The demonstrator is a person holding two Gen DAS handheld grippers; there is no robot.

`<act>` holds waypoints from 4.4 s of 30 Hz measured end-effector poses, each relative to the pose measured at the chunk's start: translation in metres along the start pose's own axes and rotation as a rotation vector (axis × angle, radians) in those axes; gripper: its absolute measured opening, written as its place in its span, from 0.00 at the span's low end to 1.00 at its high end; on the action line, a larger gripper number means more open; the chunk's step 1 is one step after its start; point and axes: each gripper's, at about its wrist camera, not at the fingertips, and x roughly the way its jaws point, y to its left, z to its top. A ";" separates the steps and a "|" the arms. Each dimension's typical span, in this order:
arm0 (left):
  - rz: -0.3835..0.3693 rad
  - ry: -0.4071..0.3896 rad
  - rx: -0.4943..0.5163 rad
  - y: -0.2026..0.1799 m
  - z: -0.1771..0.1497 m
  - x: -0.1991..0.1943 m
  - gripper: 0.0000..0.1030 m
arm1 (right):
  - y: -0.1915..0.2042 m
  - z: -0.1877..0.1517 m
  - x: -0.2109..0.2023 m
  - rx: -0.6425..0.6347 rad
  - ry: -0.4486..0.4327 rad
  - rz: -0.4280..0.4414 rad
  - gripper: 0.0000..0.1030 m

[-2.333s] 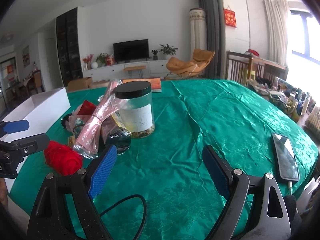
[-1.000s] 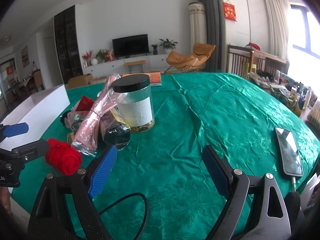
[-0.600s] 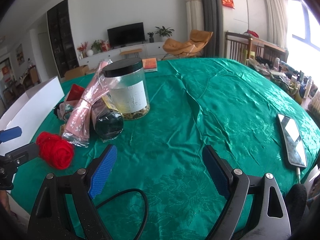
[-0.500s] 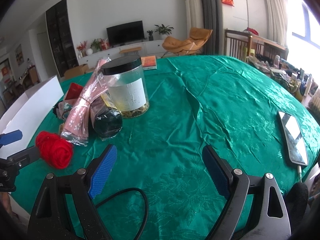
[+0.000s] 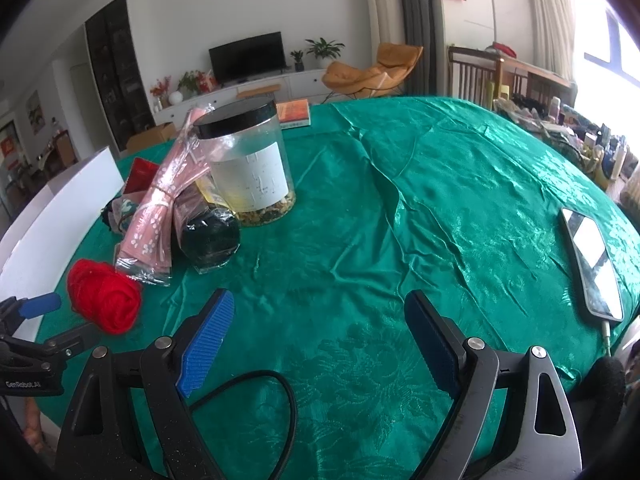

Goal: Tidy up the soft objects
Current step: 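Reach the left tool to the red yarn balls while the right tool reaches the black-yellow roll, then close the left tool on the red yarn while the right tool grips the black-yellow roll, then drop the red yarn and black-yellow roll into the white box with both tools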

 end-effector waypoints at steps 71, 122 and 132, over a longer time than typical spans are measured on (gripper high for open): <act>-0.069 0.073 -0.125 0.065 0.033 0.029 0.98 | -0.064 0.111 0.107 0.072 0.276 0.085 0.53; -0.043 -0.204 -0.219 0.126 0.023 -0.089 1.00 | 0.132 0.064 0.029 -0.306 0.206 0.325 0.70; -0.010 0.001 -0.072 0.053 0.013 0.028 1.00 | -0.008 0.022 0.077 -0.142 0.230 -0.047 0.73</act>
